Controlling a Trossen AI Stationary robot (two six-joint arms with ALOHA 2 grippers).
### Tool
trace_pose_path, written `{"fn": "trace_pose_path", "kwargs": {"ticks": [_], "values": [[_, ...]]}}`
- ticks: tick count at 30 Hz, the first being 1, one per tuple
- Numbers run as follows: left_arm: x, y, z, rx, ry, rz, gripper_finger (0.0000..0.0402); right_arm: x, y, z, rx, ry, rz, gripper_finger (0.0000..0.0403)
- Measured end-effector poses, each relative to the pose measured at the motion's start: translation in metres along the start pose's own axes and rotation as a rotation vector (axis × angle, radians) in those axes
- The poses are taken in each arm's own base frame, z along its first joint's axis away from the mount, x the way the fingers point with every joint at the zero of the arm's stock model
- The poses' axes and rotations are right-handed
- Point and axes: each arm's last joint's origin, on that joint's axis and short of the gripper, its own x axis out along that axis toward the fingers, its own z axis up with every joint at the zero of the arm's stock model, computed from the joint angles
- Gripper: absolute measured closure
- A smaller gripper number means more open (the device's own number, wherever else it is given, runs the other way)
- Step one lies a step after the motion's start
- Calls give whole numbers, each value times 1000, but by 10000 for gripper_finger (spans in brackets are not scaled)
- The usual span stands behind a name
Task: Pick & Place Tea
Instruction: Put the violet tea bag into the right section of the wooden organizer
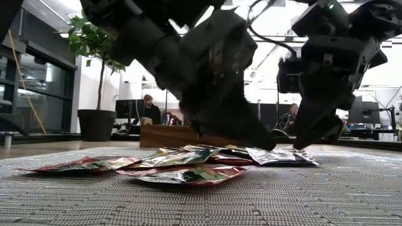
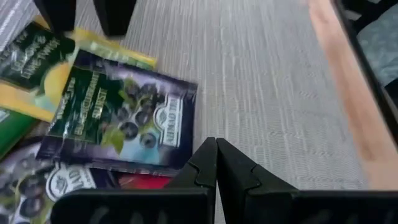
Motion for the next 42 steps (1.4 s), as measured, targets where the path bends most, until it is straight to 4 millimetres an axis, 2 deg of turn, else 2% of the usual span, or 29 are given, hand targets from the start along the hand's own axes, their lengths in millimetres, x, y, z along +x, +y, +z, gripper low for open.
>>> {"fn": "trace_pose_path", "kwargs": {"ticks": [11, 29, 42], "values": [[0, 1, -1, 0, 3, 26, 401, 13, 0, 0, 35, -3, 61, 207], [0, 4, -4, 1, 31, 66, 401, 13, 4, 3, 48, -14, 124, 207], [0, 4, -5, 3, 36, 72, 401, 13, 4, 6, 70, -82, 85, 207]]}}
